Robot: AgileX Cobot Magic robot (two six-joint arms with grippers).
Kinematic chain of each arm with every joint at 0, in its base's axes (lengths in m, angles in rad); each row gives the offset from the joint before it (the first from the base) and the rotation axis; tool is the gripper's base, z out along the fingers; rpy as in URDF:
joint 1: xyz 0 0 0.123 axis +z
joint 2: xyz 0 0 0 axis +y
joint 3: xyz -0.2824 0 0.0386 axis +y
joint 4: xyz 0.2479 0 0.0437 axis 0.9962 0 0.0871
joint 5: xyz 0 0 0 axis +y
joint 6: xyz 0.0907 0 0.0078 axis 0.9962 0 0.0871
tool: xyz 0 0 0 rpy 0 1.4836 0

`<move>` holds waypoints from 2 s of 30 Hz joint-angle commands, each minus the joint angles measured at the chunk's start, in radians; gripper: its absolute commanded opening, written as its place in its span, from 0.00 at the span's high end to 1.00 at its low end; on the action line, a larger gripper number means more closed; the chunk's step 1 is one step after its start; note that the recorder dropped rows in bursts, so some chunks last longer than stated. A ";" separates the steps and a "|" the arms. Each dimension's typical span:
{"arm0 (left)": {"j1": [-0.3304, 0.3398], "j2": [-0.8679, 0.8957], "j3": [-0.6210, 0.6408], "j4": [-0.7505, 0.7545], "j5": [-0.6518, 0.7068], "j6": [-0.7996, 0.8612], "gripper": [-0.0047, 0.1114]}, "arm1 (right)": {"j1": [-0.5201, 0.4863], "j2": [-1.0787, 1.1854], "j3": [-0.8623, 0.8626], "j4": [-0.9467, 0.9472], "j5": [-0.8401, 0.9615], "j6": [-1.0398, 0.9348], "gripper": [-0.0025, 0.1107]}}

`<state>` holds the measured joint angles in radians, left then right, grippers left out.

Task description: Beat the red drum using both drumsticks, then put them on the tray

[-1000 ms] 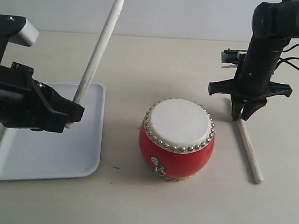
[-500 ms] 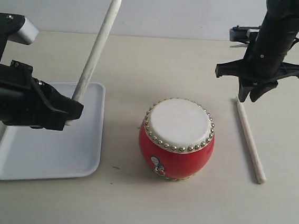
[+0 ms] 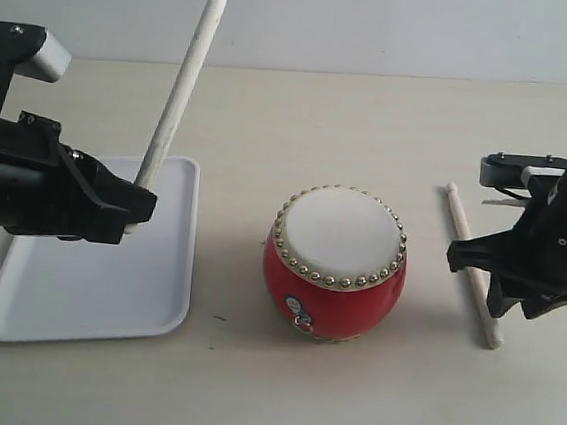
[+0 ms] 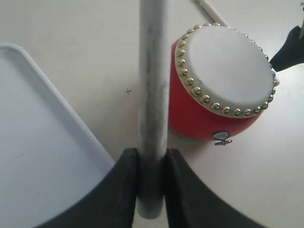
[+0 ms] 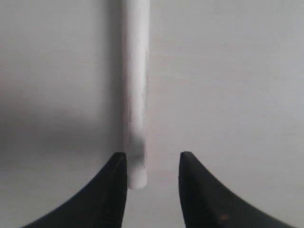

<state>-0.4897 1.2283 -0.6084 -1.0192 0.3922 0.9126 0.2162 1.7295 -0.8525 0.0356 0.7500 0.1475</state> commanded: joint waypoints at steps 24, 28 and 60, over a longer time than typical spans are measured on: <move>0.001 -0.008 0.004 -0.018 0.002 0.004 0.96 | 0.034 0.083 0.008 -0.023 -0.132 0.067 0.61; 0.001 -0.008 0.004 -0.021 0.002 0.004 0.96 | 0.034 0.085 0.008 -0.044 -0.146 0.089 0.63; 0.001 -0.097 -0.218 0.777 0.284 -0.784 0.96 | 0.034 -0.429 0.008 -0.044 0.063 -0.127 0.98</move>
<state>-0.4897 1.1839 -0.8113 -0.4598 0.6163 0.3599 0.2490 1.3880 -0.8433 -0.0604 0.7874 0.0811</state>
